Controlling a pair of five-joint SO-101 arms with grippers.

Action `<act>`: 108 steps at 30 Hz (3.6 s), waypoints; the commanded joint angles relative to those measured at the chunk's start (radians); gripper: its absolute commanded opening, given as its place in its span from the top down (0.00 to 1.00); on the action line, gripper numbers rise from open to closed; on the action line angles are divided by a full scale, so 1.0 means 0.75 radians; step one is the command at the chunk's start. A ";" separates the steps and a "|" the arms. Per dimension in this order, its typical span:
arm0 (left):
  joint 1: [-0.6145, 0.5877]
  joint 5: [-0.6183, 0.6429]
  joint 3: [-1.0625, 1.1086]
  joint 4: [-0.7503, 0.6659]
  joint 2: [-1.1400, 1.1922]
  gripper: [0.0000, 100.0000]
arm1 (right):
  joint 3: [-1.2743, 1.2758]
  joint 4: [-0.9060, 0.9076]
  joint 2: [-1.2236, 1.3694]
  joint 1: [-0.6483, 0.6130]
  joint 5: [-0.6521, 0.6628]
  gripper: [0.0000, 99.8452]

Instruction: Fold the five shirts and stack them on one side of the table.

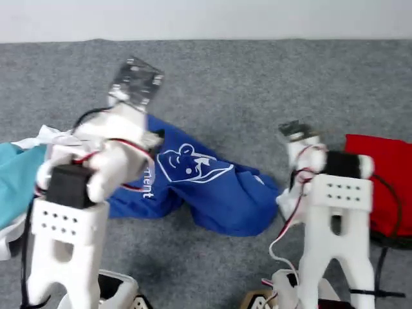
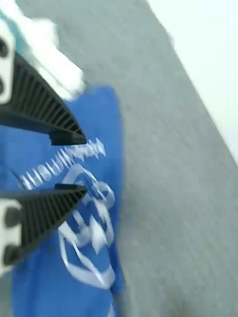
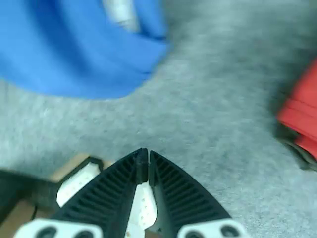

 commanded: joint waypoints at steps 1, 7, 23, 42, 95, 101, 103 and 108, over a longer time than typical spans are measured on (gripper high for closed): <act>-0.268 -0.170 0.101 0.008 0.006 0.86 | -0.002 0.054 -0.026 -0.056 -0.008 0.99; -0.468 -0.542 0.433 0.008 0.008 0.86 | -0.002 0.050 -0.026 -0.052 0.035 0.99; -0.428 -0.933 1.012 -0.372 0.010 0.79 | -0.002 0.050 -0.024 -0.050 0.039 0.99; -0.430 -0.937 0.776 -0.381 0.503 0.80 | 0.002 0.050 -0.024 -0.050 0.037 0.99; -0.900 -0.495 0.097 -0.068 0.313 1.00 | -0.004 0.009 -0.024 -0.292 0.041 0.99; -1.086 -0.587 0.107 0.006 0.313 1.00 | -0.004 -0.066 -0.013 -0.302 0.041 0.99; -1.119 -0.614 0.114 0.025 0.315 1.00 | -0.012 -0.095 0.028 -0.302 0.041 0.99; -1.150 -0.718 0.122 0.131 0.309 1.00 | -0.217 -0.124 0.263 -0.302 0.033 0.99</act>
